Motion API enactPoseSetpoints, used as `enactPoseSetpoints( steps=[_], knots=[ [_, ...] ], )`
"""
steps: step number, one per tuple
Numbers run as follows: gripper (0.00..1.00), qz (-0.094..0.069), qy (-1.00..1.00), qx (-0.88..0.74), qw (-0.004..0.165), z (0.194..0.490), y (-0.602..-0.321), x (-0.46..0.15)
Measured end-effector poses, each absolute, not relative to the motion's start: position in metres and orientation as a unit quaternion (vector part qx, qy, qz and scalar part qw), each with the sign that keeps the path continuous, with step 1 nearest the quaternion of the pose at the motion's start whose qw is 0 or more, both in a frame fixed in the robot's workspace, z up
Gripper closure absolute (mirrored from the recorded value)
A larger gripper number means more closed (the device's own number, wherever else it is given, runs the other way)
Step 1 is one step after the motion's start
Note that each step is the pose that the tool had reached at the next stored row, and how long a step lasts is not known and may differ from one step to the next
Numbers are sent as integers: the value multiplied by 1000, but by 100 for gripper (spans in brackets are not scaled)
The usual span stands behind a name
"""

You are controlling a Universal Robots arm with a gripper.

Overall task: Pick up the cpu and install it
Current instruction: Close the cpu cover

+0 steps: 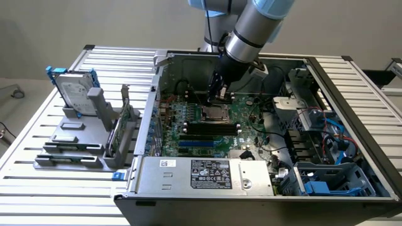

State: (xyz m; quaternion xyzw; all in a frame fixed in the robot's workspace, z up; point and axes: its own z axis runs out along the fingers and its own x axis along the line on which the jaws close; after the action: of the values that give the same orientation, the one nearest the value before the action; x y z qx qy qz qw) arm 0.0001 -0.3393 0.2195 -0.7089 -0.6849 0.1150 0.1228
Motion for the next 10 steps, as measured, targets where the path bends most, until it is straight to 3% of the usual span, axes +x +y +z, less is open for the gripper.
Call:
enactPoseSetpoints(
  steps=[10],
  knots=[
    [89, 114, -681, -713, 124, 203, -340, -6]
  ],
)
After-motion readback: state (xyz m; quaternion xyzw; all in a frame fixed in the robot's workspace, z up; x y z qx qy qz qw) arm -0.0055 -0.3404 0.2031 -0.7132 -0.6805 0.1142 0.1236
